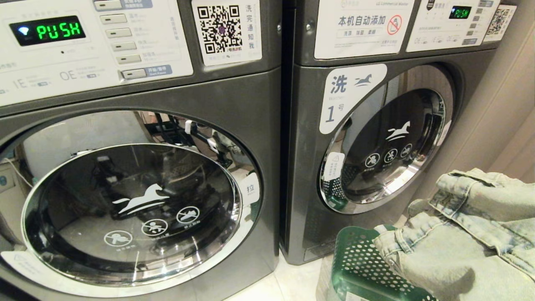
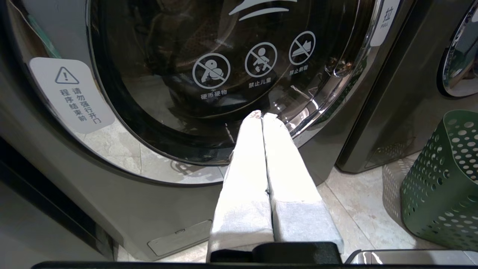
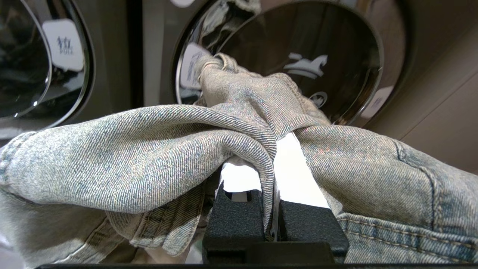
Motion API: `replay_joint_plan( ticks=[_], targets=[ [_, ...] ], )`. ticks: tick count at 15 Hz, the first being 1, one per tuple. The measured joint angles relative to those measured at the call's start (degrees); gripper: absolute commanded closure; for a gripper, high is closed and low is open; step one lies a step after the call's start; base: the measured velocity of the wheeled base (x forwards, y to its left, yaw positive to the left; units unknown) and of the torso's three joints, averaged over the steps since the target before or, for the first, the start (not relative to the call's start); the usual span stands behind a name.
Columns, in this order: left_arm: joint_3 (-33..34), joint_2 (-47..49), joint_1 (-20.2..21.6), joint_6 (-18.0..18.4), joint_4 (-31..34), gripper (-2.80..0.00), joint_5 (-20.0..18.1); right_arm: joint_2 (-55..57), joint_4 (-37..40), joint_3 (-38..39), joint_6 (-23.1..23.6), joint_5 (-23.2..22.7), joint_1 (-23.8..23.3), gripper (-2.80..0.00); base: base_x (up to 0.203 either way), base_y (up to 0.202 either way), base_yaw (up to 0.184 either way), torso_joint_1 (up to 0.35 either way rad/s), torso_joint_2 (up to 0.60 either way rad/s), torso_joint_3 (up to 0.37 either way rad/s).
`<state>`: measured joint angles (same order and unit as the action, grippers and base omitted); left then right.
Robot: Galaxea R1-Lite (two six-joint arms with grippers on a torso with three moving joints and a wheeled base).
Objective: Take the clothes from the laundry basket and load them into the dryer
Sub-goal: Open the dryer
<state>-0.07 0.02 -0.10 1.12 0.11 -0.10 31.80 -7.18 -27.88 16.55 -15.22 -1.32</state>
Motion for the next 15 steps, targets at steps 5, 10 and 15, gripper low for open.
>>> replay_joint_plan(
  ticks=[5,10,15],
  targets=[
    [0.1,0.0,0.0,-0.1,0.0,0.0,0.1,0.0,-1.1,1.2,-0.1,0.7,-0.2,0.0,0.0,0.0,0.0,0.002,0.0,0.15],
    [0.1,0.0,0.0,-0.4,0.0,0.0,0.2,0.7,-0.5,0.1,-0.1,1.9,-0.3,0.0,0.0,0.0,0.0,0.002,0.0,0.015],
    [0.1,0.0,0.0,-0.4,0.0,0.0,0.2,2.1,0.8,-1.7,0.0,1.4,-0.2,0.0,0.0,0.0,0.0,0.0,0.0,0.0]
  ],
)
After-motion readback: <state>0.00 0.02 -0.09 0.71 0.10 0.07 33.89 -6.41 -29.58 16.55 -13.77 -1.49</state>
